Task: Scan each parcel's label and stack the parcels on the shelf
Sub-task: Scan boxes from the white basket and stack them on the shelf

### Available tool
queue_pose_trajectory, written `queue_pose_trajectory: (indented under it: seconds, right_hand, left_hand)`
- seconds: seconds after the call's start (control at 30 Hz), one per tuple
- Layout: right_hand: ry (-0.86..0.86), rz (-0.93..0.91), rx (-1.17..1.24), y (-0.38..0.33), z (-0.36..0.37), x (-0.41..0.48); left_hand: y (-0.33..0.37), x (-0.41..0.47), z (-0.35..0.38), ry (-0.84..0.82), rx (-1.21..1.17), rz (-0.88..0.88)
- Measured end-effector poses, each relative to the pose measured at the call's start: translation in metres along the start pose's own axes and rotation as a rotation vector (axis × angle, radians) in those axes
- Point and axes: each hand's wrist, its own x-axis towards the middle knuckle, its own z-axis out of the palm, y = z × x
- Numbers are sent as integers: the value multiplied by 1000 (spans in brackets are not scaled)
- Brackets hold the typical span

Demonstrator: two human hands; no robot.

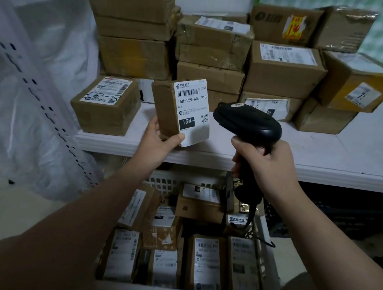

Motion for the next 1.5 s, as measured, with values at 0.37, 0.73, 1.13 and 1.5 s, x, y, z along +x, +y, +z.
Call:
queue_pose_trajectory:
  seconds: [0.37, 0.73, 1.13, 1.5]
  right_hand:
    - [-14, -7, -14, 3, 3, 1]
    - [-10, -4, -5, 4, 1, 1]
    - [-43, 11, 16, 8, 3, 7]
    - [-187, 299, 173, 37, 40, 39]
  left_hand:
    - [-1, -1, -3, -30, 4, -14]
    - [-2, 0, -3, -34, 28, -9]
    - [7, -8, 6, 3, -32, -71]
    - [31, -28, -9, 237, 515, -211]
